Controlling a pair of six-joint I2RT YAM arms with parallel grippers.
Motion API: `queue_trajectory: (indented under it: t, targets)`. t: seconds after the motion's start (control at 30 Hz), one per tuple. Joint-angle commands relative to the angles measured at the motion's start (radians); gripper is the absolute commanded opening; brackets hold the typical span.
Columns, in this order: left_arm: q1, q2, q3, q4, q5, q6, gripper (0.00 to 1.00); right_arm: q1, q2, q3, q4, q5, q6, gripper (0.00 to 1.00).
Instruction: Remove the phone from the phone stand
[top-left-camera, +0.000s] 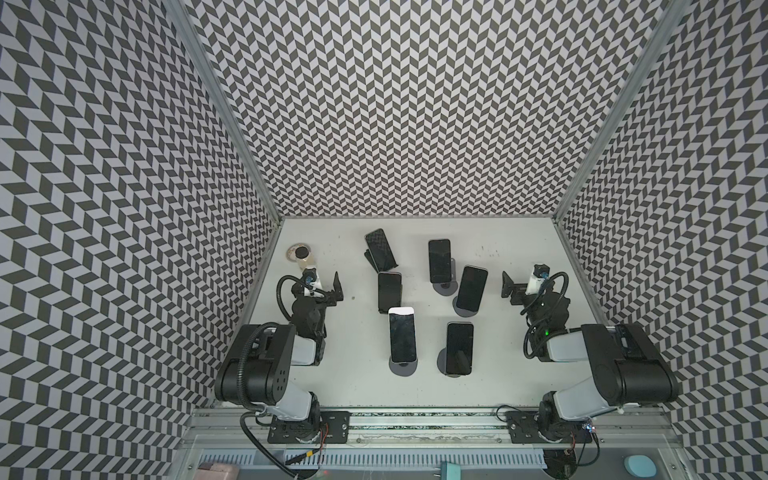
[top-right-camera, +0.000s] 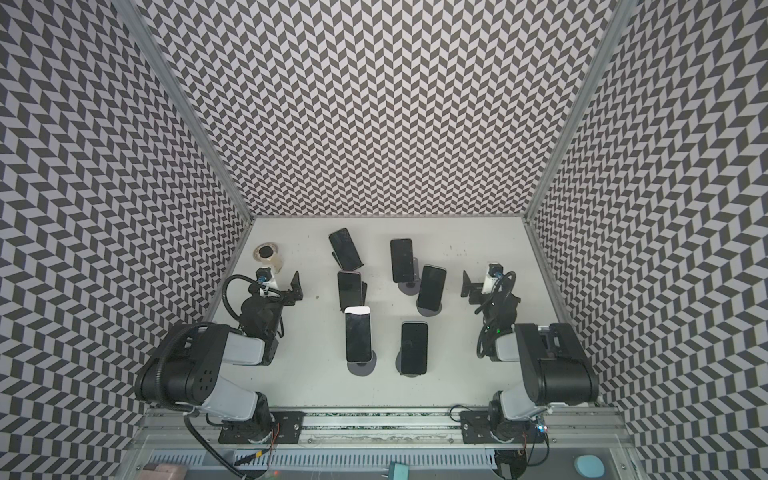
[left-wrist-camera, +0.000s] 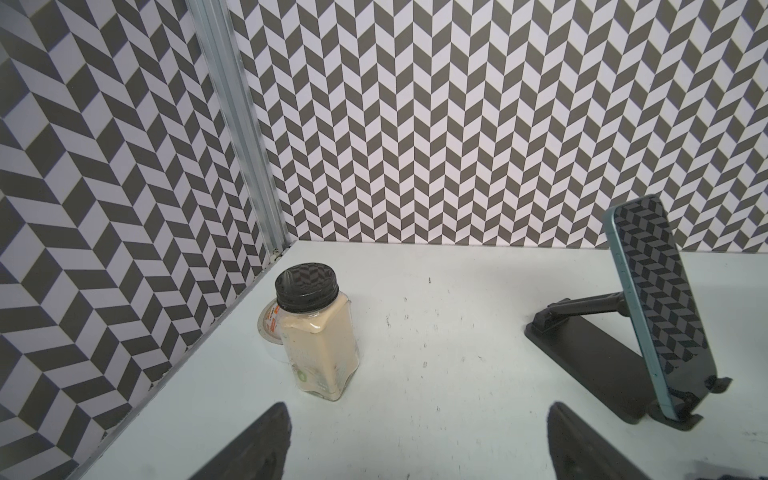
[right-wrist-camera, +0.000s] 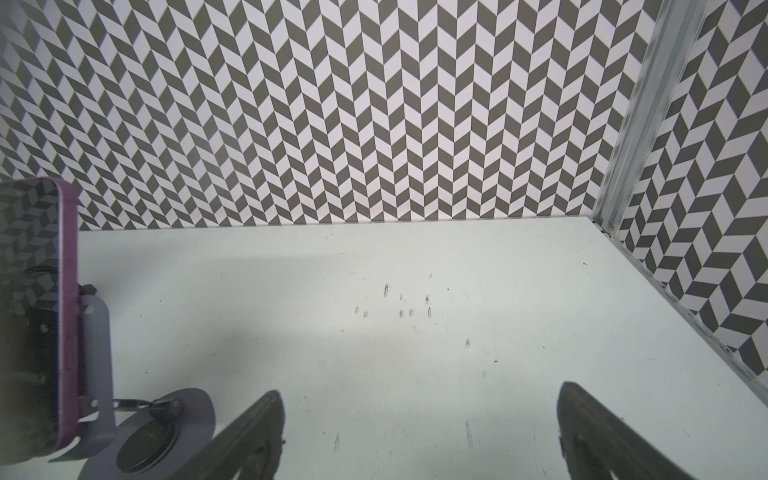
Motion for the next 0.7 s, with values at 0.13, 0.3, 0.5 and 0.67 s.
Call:
queue_trajectory:
  t: [0.13,0.3,0.5,0.67]
  targets:
    - [0.007,-0.087,0.023,-0.082,-0.008,-0.01,0.95,0.005,-0.043,0.062,-0.072,0.019,0.01,0.99]
    - [0.006,-0.138,0.036,-0.144,-0.007,-0.009,0.95,0.005,-0.063,0.079,-0.115,0.027,0.012,0.99]
    - [0.005,-0.193,0.071,-0.22,0.0,-0.001,0.94,0.005,-0.097,0.101,-0.177,0.055,0.022,0.99]
    - [0.0,-0.237,0.127,-0.306,-0.006,0.042,0.93,0.005,-0.129,0.135,-0.246,0.084,0.04,1.0]
